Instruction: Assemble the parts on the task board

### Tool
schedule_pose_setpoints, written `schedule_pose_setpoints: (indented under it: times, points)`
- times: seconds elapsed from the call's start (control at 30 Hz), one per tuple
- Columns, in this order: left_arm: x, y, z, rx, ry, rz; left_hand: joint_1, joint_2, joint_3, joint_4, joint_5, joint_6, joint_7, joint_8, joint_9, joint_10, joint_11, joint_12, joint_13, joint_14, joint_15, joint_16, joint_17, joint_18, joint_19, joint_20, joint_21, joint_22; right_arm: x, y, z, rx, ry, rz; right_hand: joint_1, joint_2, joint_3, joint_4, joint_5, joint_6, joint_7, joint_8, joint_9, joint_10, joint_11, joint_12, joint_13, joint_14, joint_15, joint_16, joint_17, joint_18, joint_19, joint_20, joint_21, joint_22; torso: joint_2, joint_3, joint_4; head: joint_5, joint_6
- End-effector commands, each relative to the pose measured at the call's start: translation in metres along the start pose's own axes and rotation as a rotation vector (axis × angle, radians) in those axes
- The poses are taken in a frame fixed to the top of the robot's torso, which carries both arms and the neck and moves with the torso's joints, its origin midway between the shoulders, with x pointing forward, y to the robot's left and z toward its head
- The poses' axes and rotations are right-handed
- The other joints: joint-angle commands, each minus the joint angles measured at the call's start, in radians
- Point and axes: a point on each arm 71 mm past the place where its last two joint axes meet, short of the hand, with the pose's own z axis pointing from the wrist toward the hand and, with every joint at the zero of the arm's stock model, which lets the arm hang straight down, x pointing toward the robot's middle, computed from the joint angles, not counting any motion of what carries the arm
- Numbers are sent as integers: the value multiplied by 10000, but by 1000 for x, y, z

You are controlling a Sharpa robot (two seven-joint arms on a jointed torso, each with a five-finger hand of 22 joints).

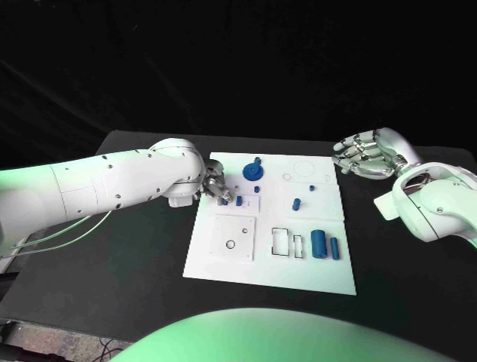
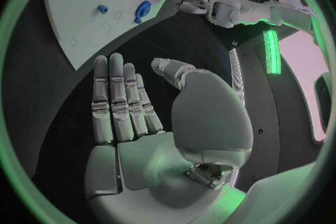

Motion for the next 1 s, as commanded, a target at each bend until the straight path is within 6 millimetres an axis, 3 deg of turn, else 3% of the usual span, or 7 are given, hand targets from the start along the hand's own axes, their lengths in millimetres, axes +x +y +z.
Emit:
schedule_pose_setpoints:
  times: [0.03, 0.5, 0.67, 0.73, 0.87, 0.97, 1.0]
  points:
    - [10, 3, 3, -319, 370, 78, -115, -45, 844, -841, -287, -57, -44, -74, -34, 22, -63, -56, 19, 1076, -79, 64, 2634, -157, -4, 42, -53, 1600, 1, 0, 0, -46, 119, -17, -78, 28, -18, -68, 65, -20, 74, 64, -14, 42, 50, -62, -14, 17, 68, -54, -8, 110, -100, 3, -49, -14, -1, -2, 2, -10, 0]
    - [6, 12, 4, -518, 178, -37, -347, -480, -531, 478, -2009, 216, -104, -332, -367, 20, -96, -120, 194, 1076, -94, 64, 2634, -153, 4, 38, -166, 1601, 1, 0, -1, -71, 139, 8, -127, 30, -43, -78, 62, -19, 97, 80, -42, -5, 89, -167, -145, -151, 136, -232, -27, 91, -280, 60, -83, -180, -5, -4, -3, -34, 0]
    - [2, 15, 3, -471, -213, -292, -2, -445, -2137, 1642, -2749, 355, -79, -427, -510, 35, -92, -185, 253, 1076, -80, 64, 2634, -158, 23, 45, -172, 1613, 2, 0, -1, -68, 227, 30, -149, 16, -81, -98, 63, -41, 122, 77, -66, -45, 124, -240, -226, -261, 185, -336, -38, 82, -420, 106, -90, -284, 3, -1, -29, -52, 0]
    - [1, 16, 2, -449, -353, -388, 653, -226, -3329, 2366, -2705, 394, -64, -459, -557, 60, -114, -180, 320, 1076, -73, 64, 2634, -160, 34, 57, -172, 1615, 2, -1, -1, -52, 249, 34, -151, 16, -83, -98, 63, -42, 123, 77, -67, -47, 126, -243, -229, -264, 187, -339, -38, 82, -427, 108, -90, -289, 14, -11, -16, -65, 0]
    - [-1, 19, -1, -435, -531, -519, 762, 29, -4068, 2453, -2431, 428, -63, -502, -619, 58, -68, -223, 323, 1076, -73, 64, 2634, -158, 41, 73, -176, 1617, 2, -2, -1, 10, 365, 44, -157, 17, -97, -103, 64, -52, 132, 75, -76, -56, 136, -265, -256, -296, 202, -369, -38, 80, -474, 123, -90, -322, -5, 4, -4, -64, 0]
    - [-4, 20, -4, -379, -702, -639, 832, 219, -5139, 2446, -85, 334, -48, -538, -635, 8, -63, -386, 237, 1076, -81, 64, 2634, -153, 27, 60, -205, 1612, 2, -2, -2, 59, 413, 63, -158, 25, -103, -105, 64, -62, 139, 72, -83, -65, 144, -280, -274, -318, 212, -390, -38, 81, -504, 134, -89, -345, -11, 2, 0, -86, 0]
    - [-5, 19, -5, -331, -768, -682, 820, 214, -5166, 2446, -62, 328, -46, -540, -635, -5, -61, -430, 194, 1076, -80, 64, 2634, -149, 18, 59, -226, 1607, 2, -3, -2, 76, 418, 75, -157, 36, -101, -105, 67, -66, 141, 70, -87, -69, 147, -287, -283, -327, 215, -399, -38, 81, -517, 138, -88, -356, -9, -4, 1, -93, 0]
